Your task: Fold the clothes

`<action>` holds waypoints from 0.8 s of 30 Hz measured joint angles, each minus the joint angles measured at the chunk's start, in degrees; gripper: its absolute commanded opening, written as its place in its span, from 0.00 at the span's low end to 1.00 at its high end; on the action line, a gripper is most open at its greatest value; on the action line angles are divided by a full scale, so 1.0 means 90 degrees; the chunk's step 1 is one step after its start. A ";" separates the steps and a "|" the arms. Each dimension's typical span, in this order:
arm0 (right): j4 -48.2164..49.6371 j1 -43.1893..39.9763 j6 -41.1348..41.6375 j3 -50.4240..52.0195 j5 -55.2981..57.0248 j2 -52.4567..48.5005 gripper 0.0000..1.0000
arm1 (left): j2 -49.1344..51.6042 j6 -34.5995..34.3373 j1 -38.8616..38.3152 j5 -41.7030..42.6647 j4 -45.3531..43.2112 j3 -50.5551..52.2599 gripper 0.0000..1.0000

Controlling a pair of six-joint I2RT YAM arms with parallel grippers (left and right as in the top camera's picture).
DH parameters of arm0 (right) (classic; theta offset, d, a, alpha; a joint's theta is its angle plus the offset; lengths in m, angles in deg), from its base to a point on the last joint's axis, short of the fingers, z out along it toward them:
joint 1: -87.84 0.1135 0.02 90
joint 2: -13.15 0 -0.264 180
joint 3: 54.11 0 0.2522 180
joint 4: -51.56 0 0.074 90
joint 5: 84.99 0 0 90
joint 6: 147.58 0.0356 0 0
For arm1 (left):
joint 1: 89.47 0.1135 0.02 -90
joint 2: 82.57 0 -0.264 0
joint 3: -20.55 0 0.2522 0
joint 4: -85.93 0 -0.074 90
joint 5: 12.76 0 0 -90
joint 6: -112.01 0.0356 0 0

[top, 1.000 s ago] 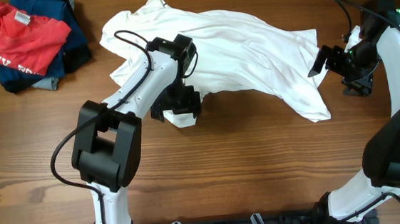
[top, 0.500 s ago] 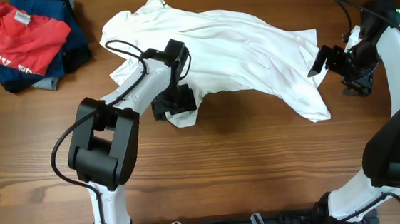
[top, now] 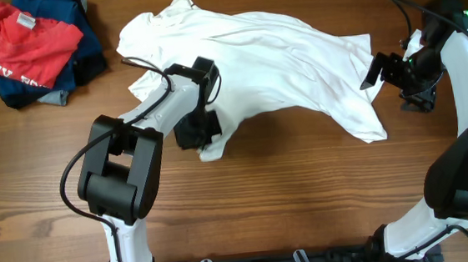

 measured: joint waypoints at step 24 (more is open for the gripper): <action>0.0342 0.0238 0.0029 0.0000 -0.0049 0.0000 0.99 | -0.1931 -0.0639 0.0554 -0.0678 0.3621 0.0138 0.04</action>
